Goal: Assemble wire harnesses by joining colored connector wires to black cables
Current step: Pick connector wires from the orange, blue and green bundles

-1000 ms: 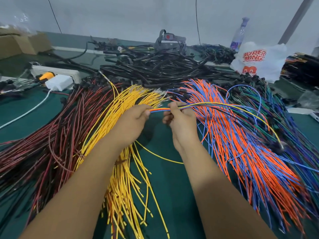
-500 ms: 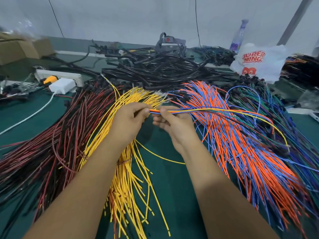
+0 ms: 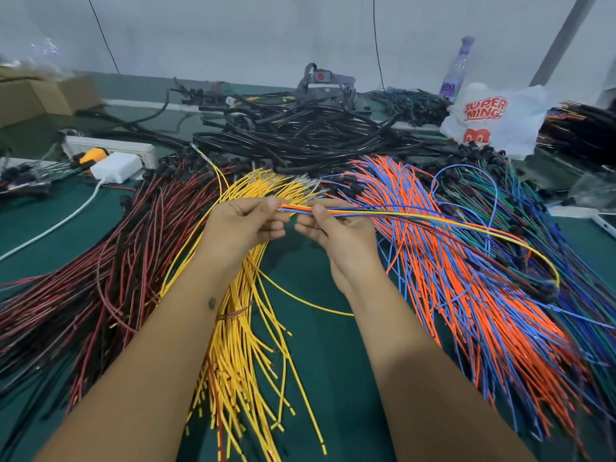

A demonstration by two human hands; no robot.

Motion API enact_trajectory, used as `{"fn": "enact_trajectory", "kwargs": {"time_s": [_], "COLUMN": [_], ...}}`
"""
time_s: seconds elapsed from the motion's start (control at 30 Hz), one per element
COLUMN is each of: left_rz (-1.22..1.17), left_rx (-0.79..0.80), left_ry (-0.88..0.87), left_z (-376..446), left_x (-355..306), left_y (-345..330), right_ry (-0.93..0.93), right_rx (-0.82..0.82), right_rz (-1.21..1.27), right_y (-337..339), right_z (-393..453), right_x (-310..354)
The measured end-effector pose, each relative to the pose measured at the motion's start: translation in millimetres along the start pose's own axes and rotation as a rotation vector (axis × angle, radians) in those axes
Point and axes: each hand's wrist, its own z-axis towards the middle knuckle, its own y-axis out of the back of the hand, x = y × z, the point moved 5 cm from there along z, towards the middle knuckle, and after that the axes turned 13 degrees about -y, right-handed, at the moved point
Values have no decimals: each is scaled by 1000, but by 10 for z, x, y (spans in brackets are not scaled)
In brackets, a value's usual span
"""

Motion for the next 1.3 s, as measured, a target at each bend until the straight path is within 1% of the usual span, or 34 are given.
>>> {"fn": "enact_trajectory", "kwargs": {"time_s": [0.07,0.1,0.13,0.27,0.37,0.5,0.73,0.9,1.0,1.17,1.3], "left_rz": [-47,-94,-146,-321,-358,-321,-338,-445,-408,-245,-159], "left_rx": [-156,-211,-223,-75,-33,-31,-11,13,8,63,26], "left_ry": [68,91,104,99,106,105,129,126,116,80,57], "left_z": [26,38,46,49,19,-4,-6,1,15,1,-17], "left_x": [29,37,39,-13,-40,-50,-12,13,6,-11,5], "left_y": [96,138,154,-12,-114,-106,-119,-139,-104,-84,-38], "right_ry": [15,19,18,-15,-41,-67,-98,-107,-88,-50,-37], "right_rx": [12,26,45,173,246,263,282,280,257,212,166], "right_rz": [1,-8,-25,-66,-79,-94,-78,-46,-6,33,16], "right_y": [-4,-13,-30,-164,-237,-249,-296,-284,-267,-192,-138], "right_z": [2,1,-7,-68,-110,-131,-142,-128,-113,-69,-56], "right_x": [13,17,14,-25,-44,-45,-101,-98,-79,-45,-29]}}
